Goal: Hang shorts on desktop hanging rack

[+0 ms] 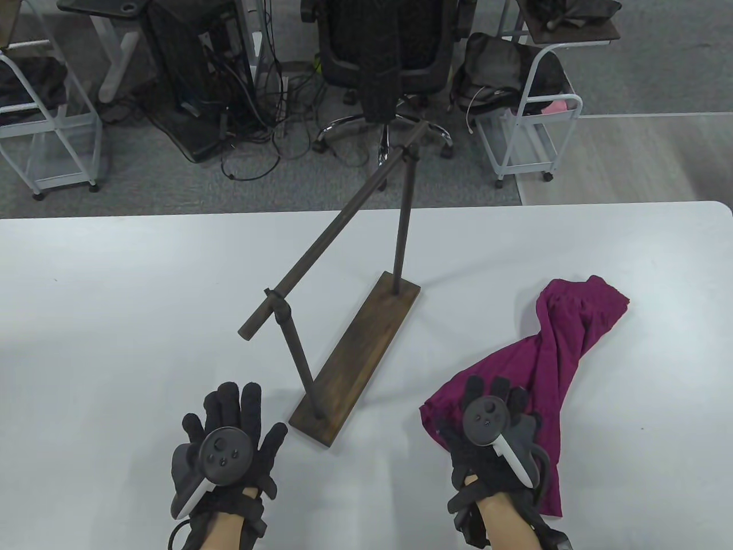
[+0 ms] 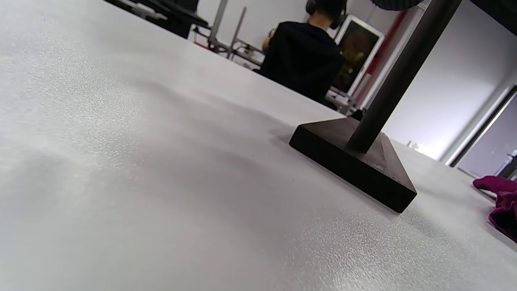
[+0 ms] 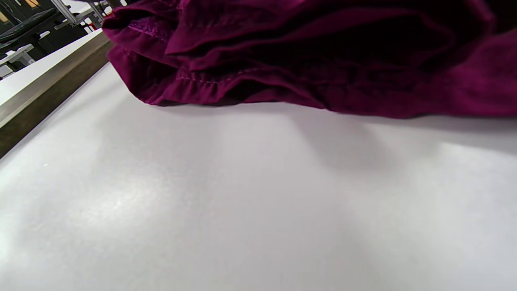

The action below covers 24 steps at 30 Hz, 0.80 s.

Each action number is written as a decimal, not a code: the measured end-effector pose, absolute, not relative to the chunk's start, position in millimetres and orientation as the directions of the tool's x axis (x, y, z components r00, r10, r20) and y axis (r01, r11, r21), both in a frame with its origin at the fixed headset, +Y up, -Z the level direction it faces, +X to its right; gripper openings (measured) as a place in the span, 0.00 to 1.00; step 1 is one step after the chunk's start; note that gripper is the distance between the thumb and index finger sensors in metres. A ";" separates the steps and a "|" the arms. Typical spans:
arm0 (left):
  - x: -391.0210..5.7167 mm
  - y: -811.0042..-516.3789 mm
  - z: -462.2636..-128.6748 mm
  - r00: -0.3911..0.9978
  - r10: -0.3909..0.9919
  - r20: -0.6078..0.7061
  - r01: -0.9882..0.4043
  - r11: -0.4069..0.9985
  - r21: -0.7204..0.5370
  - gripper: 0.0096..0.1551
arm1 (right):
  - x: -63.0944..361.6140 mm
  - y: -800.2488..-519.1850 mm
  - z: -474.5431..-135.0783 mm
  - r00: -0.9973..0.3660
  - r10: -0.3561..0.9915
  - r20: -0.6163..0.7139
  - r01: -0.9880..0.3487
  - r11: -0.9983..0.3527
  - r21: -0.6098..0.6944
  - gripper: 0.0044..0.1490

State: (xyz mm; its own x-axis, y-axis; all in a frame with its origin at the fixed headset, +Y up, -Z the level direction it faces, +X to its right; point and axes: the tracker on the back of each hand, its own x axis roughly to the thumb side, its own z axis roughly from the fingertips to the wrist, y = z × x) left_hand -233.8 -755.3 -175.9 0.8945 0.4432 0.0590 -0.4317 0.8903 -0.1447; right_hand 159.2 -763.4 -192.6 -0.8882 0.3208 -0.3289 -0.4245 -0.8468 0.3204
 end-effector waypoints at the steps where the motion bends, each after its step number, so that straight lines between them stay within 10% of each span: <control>1: -233.9 -755.3 -175.8 0.893 0.446 0.059 -0.434 0.889 -0.147 0.48 | 159.9 -763.7 -192.7 -0.886 0.320 -0.335 -0.426 -0.846 0.321 0.53; 24: -236.0 -753.1 -175.7 0.859 0.506 0.075 -0.491 0.857 -0.154 0.48 | 222.3 -746.9 -223.0 -0.757 0.319 -0.570 -0.536 -0.803 0.261 0.53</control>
State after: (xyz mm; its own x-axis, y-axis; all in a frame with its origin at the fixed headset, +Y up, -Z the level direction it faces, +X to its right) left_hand -236.0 -753.1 -175.7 0.8594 0.5058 0.0750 -0.4911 0.8574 -0.1541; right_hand 222.3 -746.9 -223.0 -0.7570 0.3194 -0.5701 -0.5355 -0.8031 0.2611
